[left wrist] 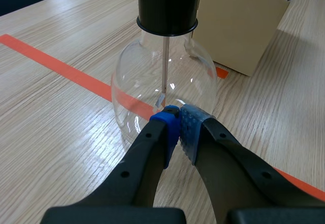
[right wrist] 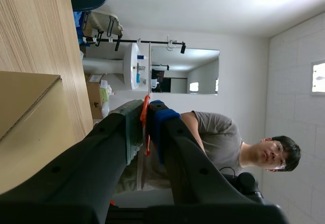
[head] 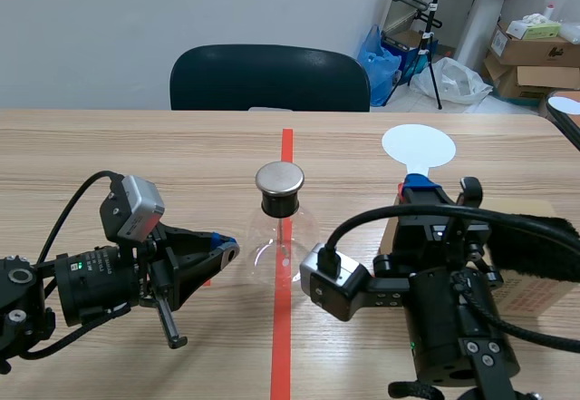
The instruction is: Do the electroscope experiment
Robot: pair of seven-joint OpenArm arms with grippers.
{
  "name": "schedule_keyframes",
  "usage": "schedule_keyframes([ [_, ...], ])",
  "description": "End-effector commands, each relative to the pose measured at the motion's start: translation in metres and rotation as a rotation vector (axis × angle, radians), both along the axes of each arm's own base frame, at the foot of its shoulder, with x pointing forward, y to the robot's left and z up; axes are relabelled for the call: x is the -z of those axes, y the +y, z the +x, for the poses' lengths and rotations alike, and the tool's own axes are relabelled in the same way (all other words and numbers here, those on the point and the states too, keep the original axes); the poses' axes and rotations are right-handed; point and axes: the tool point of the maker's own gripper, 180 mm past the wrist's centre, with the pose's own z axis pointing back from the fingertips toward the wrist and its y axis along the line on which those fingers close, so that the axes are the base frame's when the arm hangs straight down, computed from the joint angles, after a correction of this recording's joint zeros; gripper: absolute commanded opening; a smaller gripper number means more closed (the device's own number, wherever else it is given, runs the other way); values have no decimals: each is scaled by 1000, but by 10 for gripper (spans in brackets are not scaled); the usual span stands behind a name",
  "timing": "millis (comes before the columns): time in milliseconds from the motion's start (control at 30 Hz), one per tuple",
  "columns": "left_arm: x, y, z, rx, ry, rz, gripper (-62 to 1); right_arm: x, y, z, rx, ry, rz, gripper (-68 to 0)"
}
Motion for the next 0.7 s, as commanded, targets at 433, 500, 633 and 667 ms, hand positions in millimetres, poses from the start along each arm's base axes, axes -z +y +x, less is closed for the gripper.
schedule_keyframes([
  [433,-13,-4,4,1,-25,-39,-579,-10,-10,-1,15,-39,44,-665],
  [500,-13,-4,4,1,-25,-39,-579,-7,-13,-5,13,-32,49,-665],
  [633,-13,-4,4,1,-25,-39,-579,-2,-17,-15,-5,-22,52,-665],
  [667,-13,-4,4,1,-25,-39,-579,-5,-18,-17,-12,-39,59,-665],
])
